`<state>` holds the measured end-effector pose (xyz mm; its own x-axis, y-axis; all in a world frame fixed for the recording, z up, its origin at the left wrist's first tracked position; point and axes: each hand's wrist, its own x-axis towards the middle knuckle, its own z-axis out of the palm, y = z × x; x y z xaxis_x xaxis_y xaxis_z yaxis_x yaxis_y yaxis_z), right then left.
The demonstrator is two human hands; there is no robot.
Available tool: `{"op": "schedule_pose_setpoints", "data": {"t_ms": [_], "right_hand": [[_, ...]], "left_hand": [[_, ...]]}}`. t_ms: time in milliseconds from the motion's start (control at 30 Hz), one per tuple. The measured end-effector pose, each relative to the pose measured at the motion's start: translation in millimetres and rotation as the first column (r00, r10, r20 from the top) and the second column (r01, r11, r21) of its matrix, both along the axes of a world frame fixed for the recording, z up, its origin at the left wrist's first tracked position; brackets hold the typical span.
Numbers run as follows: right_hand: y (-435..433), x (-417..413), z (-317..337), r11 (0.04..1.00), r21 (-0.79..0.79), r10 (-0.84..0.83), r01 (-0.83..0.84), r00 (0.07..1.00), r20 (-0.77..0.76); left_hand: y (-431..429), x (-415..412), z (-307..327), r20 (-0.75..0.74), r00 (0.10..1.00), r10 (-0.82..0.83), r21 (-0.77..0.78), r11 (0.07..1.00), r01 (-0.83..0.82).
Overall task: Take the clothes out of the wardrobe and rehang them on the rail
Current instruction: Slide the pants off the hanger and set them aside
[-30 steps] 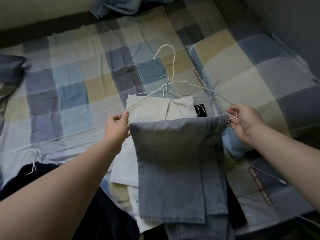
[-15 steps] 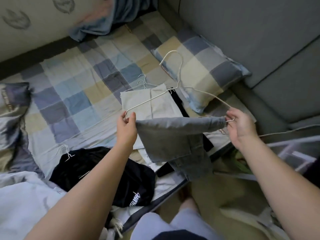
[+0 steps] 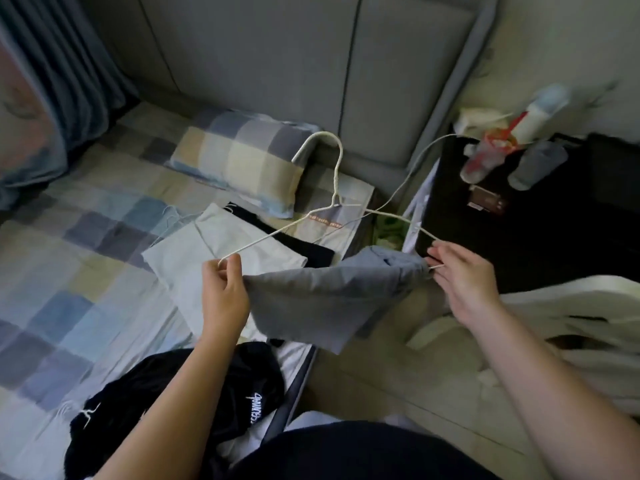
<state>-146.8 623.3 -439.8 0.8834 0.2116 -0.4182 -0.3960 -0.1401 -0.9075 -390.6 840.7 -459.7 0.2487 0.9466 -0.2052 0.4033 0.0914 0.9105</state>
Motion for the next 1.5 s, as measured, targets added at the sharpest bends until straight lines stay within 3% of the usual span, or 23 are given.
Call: {"op": "schedule_pose_setpoints", "data": {"t_ms": [300,500,700,867,1000,1167,1367,1500], "right_hand": [[-210,-19,13,0.984,-0.03,-0.168,0.173,0.978,0.123],[-373,-33,31,0.974,-0.074,-0.197,0.216,0.957,0.213],[-525,-44,71,0.938,-0.242,-0.125,0.249,0.892,0.435],[-592,-49,127,0.902,-0.37,0.014,0.22,0.844,0.536],[-625,-56,173,0.858,-0.488,0.156,0.159,0.826,0.542],[-661,-52,212,0.822,-0.532,0.155,0.202,0.82,0.551],[-704,-54,257,0.907,-0.328,-0.085,0.264,0.878,0.472],[-720,-48,296,0.938,-0.077,-0.283,0.337,0.876,0.391]], "left_hand": [[-143,54,33,0.018,0.972,-0.234,0.154,0.961,0.229],[-273,86,43,0.052,0.927,-0.372,0.155,0.92,0.36],[-398,123,51,0.072,0.828,-0.556,0.182,0.824,0.537],[-487,157,71,0.128,0.676,-0.726,0.165,0.688,0.707],[-555,189,85,0.131,0.505,-0.853,0.2,0.522,0.829],[-629,231,111,0.13,0.29,-0.948,0.268,0.315,0.91],[-684,298,145,0.141,0.053,-0.989,0.37,0.103,0.923],[-722,350,176,0.073,-0.127,-0.989,0.404,-0.087,0.911]]}}
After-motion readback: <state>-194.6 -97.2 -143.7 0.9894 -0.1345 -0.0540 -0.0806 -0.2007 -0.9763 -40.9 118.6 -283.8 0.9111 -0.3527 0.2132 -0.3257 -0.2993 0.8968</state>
